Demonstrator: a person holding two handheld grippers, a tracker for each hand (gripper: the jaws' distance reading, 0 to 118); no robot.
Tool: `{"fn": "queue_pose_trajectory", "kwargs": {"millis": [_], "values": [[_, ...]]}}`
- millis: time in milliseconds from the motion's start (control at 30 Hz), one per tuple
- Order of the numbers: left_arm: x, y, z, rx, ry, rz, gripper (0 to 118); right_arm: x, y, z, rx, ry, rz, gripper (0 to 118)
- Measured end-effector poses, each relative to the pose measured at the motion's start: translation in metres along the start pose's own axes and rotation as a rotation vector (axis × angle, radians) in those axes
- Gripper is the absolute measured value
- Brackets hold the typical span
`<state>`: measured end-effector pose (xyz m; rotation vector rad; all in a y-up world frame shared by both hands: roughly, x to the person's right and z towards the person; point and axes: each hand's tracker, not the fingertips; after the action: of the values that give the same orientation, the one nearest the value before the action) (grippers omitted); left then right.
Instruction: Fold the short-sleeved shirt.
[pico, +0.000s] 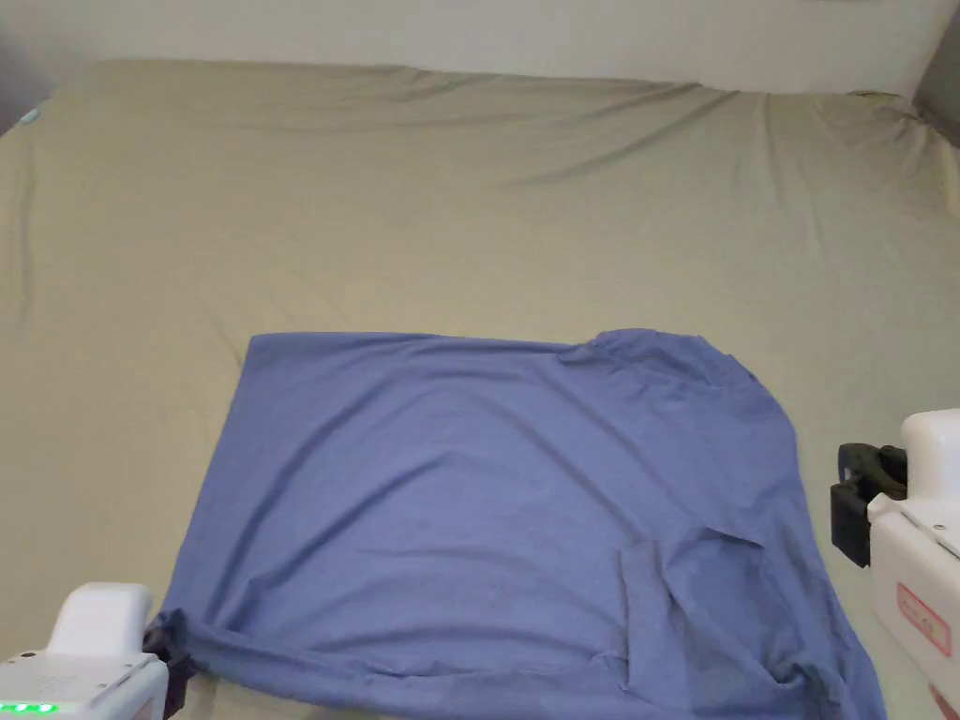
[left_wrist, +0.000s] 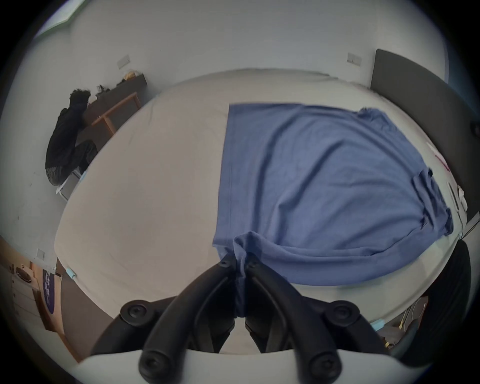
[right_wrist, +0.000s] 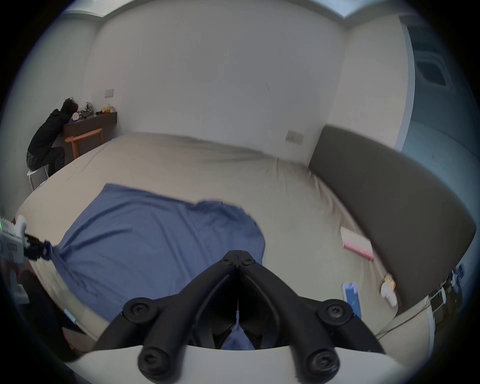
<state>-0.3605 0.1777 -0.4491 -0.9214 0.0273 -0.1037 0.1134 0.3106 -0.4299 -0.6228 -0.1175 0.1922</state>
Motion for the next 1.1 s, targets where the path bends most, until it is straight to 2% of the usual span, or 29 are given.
{"fn": "queue_pose_trajectory", "kwargs": {"millis": [33,67,100,133,167,233,300,367,500,633,667,700,733,767,800,833,867,933,1000,1100], "values": [[-0.001,0.003,0.006,0.02,-0.012,0.011,2,0.006,-0.011,-0.006,-0.056,0.013,-0.012,16],[-0.002,0.005,0.01,0.031,-0.018,0.022,2,0.013,-0.024,-0.011,-0.114,0.016,-0.021,39],[-0.002,0.007,0.013,0.029,-0.021,0.025,2,0.018,-0.037,-0.015,-0.161,0.012,-0.026,76],[-0.002,0.008,0.014,0.033,-0.027,0.03,2,0.024,-0.054,-0.022,-0.236,0.017,-0.022,104],[-0.002,0.008,0.015,0.033,-0.029,0.031,2,0.029,-0.071,-0.029,-0.332,0.024,-0.004,104],[0.0,0.005,0.015,0.026,-0.02,0.025,2,0.035,-0.107,-0.037,-0.428,0.023,0.018,106],[0.004,0.001,0.015,0.008,-0.011,0.019,2,0.035,-0.134,-0.04,-0.49,0.022,0.049,106],[0.005,-0.004,0.013,-0.017,-0.006,0.025,2,0.039,-0.153,-0.046,-0.54,0.052,0.039,106],[0.008,-0.008,0.011,-0.047,0.005,0.02,2,0.034,-0.157,-0.057,-0.531,0.09,0.023,106],[0.01,-0.006,0.012,-0.054,0.01,0.025,2,0.025,-0.15,-0.076,-0.534,0.135,0.045,102],[0.01,-0.004,0.012,-0.054,0.013,0.024,2,0.024,-0.151,-0.084,-0.55,0.143,0.048,96],[0.011,-0.004,0.013,-0.055,0.014,0.024,2,0.023,-0.154,-0.091,-0.564,0.148,0.048,76],[0.012,-0.003,0.012,-0.057,0.016,0.022,2,0.023,-0.157,-0.098,-0.586,0.169,0.05,16],[0.013,-0.003,0.012,-0.062,0.017,0.019,2,0.024,-0.161,-0.105,-0.593,0.193,0.039,4],[0.006,-0.002,0.006,-0.065,0.016,0.015,2,0.025,-0.16,-0.105,-0.58,0.246,-0.005,4],[0.007,-0.002,0.006,-0.065,0.02,0.011,2,0.028,-0.155,-0.107,-0.613,0.211,0.036,4],[0.007,-0.001,0.006,-0.068,0.022,0.005,2,0.029,-0.152,-0.107,-0.611,0.224,0.057,4],[0.007,0.0,0.003,-0.068,0.025,-0.001,2,0.036,-0.15,-0.106,-0.592,0.236,0.054,4],[0.005,0.003,0.003,-0.067,0.024,0.0,2,0.043,-0.144,-0.1,-0.588,0.261,0.012,4],[0.001,0.009,0.008,-0.024,0.019,0.024,2,0.058,-0.126,-0.085,-0.453,0.296,-0.048,4]]}}
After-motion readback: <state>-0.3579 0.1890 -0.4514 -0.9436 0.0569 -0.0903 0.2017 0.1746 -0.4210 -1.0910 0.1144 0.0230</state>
